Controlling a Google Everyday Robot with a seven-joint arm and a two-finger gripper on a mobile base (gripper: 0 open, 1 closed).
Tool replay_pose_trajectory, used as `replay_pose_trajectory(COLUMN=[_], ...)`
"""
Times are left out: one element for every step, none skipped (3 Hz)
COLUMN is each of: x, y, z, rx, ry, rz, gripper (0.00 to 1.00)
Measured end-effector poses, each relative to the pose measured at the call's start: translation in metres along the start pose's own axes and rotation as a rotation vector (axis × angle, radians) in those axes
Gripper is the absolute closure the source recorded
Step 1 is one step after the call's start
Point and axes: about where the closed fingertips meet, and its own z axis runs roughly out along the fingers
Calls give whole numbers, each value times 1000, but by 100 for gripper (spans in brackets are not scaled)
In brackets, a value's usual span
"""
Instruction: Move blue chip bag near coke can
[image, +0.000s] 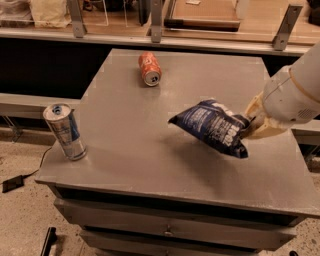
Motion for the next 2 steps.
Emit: replay_pose_trajectory(x=[25,39], y=[-48,-78], z=[-37,-59], rx=[129,205], ry=[-12,-8], rz=[90,143], gripper=[100,100])
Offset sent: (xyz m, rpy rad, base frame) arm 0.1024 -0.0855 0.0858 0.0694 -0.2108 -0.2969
